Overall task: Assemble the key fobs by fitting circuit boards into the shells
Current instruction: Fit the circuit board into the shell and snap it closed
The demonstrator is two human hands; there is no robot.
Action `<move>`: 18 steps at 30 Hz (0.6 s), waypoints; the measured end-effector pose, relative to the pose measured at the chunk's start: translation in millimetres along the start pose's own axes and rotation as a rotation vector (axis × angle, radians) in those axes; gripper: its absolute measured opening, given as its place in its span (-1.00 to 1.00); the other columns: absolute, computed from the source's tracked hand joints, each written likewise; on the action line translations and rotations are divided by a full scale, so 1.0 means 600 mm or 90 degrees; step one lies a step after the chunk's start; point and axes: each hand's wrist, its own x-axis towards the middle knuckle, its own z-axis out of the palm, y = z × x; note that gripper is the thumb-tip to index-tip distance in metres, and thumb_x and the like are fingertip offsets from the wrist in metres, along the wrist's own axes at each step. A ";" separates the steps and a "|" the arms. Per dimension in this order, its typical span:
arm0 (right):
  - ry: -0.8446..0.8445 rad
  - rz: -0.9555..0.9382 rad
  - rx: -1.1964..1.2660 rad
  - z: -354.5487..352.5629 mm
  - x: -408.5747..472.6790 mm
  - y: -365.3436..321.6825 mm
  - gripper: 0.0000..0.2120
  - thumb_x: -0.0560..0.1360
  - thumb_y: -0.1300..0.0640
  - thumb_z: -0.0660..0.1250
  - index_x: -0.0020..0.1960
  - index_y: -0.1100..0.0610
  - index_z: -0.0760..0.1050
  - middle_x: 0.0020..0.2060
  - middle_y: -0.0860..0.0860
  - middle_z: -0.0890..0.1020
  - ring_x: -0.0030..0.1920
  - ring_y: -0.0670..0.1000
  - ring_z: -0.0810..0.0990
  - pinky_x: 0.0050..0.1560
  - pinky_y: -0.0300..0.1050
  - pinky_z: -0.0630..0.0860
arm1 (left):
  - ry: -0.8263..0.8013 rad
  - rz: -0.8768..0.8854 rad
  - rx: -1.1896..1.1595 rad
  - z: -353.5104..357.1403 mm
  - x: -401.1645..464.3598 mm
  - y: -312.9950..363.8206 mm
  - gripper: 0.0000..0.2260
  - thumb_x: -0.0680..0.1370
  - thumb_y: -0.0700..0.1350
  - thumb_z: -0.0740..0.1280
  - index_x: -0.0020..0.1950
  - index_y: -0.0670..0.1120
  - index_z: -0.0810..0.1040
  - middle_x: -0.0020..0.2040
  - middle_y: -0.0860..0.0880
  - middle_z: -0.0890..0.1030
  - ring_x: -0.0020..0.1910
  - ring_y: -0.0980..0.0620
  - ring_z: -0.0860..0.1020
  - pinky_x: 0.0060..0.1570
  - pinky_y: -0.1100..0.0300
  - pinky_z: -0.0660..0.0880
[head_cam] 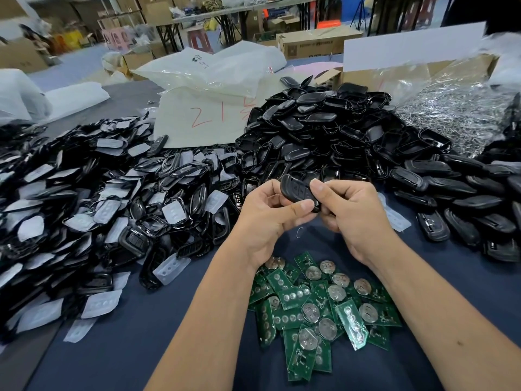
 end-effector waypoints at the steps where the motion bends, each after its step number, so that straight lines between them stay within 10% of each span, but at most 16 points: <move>1: 0.004 -0.002 0.000 0.000 0.000 0.001 -0.53 0.63 0.08 0.41 -0.27 0.43 0.42 -0.47 0.09 0.33 -0.49 -0.02 0.20 -0.53 -0.23 0.15 | 0.000 0.000 0.001 0.000 0.000 0.000 -0.51 0.29 -0.31 0.53 0.19 -0.33 0.52 0.05 -0.34 0.54 -0.14 -0.08 0.70 -0.12 0.16 0.66; 9: 0.042 -0.031 -0.041 -0.001 0.000 0.000 -0.61 0.61 0.08 0.44 -0.28 0.32 0.53 -0.52 0.00 0.37 -0.52 -0.06 0.23 -0.48 -0.21 0.19 | 0.024 0.000 -0.005 0.005 0.003 -0.004 -0.70 0.33 -0.34 0.54 0.01 -0.28 0.59 -0.14 -0.21 0.63 -0.16 -0.09 0.72 -0.13 0.14 0.67; 18: 0.109 -0.212 -0.330 -0.003 -0.004 -0.009 -0.92 0.52 0.19 0.54 -0.11 0.03 0.75 -0.23 -0.18 0.72 -0.14 -0.10 0.70 -0.07 -0.14 0.61 | 0.173 0.236 0.355 -0.008 0.010 -0.002 -0.73 0.45 -0.31 0.56 -0.04 -0.03 0.55 -0.10 -0.03 0.70 -0.12 0.00 0.74 0.00 -0.03 0.69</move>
